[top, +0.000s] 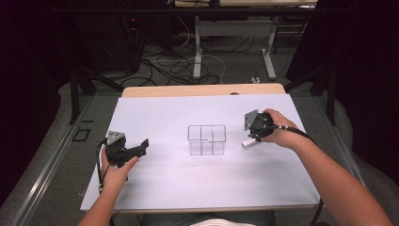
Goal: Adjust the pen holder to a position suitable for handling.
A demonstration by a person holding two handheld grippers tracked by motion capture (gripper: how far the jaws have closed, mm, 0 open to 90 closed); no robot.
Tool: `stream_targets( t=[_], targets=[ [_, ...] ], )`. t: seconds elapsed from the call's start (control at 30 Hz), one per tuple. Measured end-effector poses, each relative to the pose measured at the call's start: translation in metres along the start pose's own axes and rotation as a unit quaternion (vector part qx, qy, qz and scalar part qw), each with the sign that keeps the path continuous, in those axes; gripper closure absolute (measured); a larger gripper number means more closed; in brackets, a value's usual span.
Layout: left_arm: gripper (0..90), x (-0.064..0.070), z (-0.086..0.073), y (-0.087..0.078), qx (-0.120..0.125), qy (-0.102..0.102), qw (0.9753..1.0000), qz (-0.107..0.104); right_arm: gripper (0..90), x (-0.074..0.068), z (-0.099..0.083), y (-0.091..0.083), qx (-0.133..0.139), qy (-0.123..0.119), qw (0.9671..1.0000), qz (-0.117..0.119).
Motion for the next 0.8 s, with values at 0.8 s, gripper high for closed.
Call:
stream_targets(
  t=[0.8],
  targets=[
    [4.5, 0.0, -0.001, 0.002, -0.002, 0.008, 1.0, -0.001, 53.2, -0.006, -0.023, 0.016, -0.038, -0.009, 0.9988, 0.028]
  ],
)
Point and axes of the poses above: each handheld gripper's, and its own axes: y roughly forward along the jaws, z roughly out of its top, x roughly to its right, the point moved 8 cm from there along y, roughly forward along the jaws, and after that the axes turned 3 degrees about y, right-handed, at the moved point
